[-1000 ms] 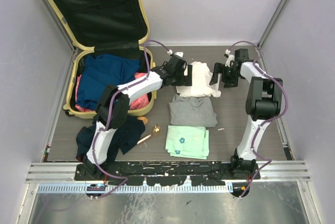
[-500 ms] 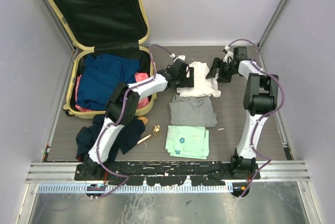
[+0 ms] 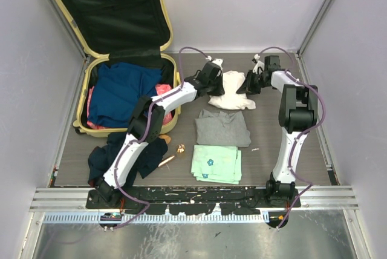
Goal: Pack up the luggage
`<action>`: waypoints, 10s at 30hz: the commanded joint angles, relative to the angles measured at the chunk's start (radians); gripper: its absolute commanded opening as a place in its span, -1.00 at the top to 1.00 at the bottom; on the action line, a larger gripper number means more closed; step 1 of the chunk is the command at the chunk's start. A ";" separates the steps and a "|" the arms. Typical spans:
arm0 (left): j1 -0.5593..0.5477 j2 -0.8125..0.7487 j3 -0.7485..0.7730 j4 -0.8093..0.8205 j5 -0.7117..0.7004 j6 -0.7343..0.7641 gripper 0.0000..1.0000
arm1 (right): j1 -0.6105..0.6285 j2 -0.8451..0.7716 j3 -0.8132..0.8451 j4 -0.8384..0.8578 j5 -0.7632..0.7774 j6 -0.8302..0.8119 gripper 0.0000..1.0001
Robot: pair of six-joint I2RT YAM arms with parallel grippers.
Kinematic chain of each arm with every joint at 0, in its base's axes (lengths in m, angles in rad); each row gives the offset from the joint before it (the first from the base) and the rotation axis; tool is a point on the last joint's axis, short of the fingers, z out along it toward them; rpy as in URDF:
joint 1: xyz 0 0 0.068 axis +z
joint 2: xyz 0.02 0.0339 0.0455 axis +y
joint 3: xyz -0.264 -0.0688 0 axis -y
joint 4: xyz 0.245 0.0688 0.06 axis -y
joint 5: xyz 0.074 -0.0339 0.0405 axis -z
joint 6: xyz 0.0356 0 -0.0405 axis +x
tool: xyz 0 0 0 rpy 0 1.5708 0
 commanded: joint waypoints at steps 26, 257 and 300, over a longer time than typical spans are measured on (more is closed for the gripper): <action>0.521 -1.001 -0.602 -0.222 0.299 0.421 1.00 | 0.628 -0.284 0.218 0.263 0.116 0.305 0.99; 0.793 -0.876 -0.330 -0.507 0.329 0.688 -0.96 | 0.514 -0.953 -0.756 -0.241 0.147 -0.815 -0.77; 0.294 -0.720 -0.313 -0.546 0.665 0.734 -1.00 | 0.430 -0.877 -0.741 0.023 0.372 -1.044 0.92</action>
